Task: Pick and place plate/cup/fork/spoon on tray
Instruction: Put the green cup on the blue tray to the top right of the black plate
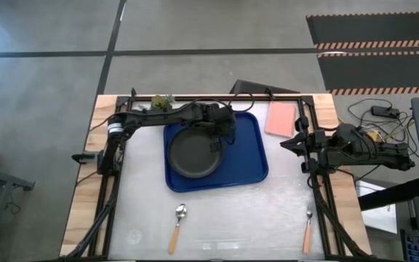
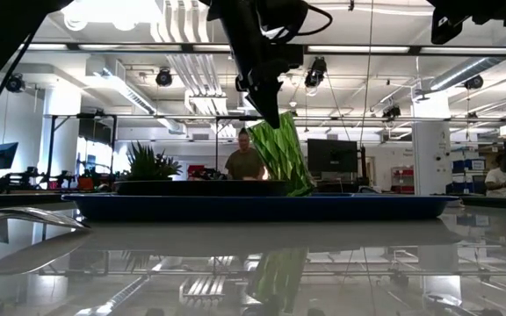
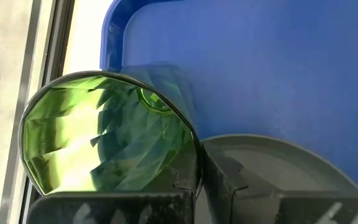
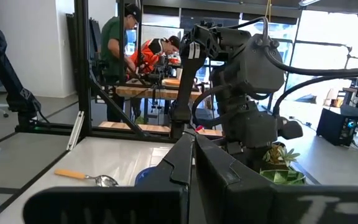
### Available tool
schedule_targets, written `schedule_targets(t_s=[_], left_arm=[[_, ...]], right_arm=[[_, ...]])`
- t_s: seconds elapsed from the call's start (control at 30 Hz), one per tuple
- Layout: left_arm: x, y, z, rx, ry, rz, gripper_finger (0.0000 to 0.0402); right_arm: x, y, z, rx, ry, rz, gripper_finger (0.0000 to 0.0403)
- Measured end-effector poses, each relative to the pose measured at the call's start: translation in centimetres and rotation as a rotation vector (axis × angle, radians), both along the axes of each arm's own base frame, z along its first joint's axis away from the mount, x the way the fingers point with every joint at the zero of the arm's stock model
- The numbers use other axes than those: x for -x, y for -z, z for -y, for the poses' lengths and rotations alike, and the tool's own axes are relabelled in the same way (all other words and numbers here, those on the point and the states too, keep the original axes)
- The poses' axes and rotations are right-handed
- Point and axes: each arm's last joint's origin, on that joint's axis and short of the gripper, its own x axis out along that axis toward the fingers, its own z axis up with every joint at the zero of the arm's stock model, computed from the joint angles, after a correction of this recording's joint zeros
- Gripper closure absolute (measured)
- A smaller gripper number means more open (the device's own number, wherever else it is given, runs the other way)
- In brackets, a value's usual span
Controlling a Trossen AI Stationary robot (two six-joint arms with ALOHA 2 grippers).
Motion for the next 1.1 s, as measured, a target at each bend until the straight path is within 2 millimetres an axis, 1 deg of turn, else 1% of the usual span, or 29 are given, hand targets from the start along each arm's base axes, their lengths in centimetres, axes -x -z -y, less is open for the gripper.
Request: schedule_targets(t_s=[0.77,0.83,1.1], left_arm=[[-0.21,-0.24,-0.06,-0.005,0.0,0.027,0.0401],[-0.21,-0.24,-0.06,-0.005,0.0,0.027,0.0396],[-0.22,-0.25,-0.06,-0.005,-0.001,0.028,0.0352]], right_arm=[[0.01,-0.04,0.0,-0.002,0.0,0.0,0.0394],[0.01,-0.04,0.0,-0.002,0.0,0.0,0.0394],[0.01,-0.04,0.0,-0.002,0.0,0.0,0.0394]])
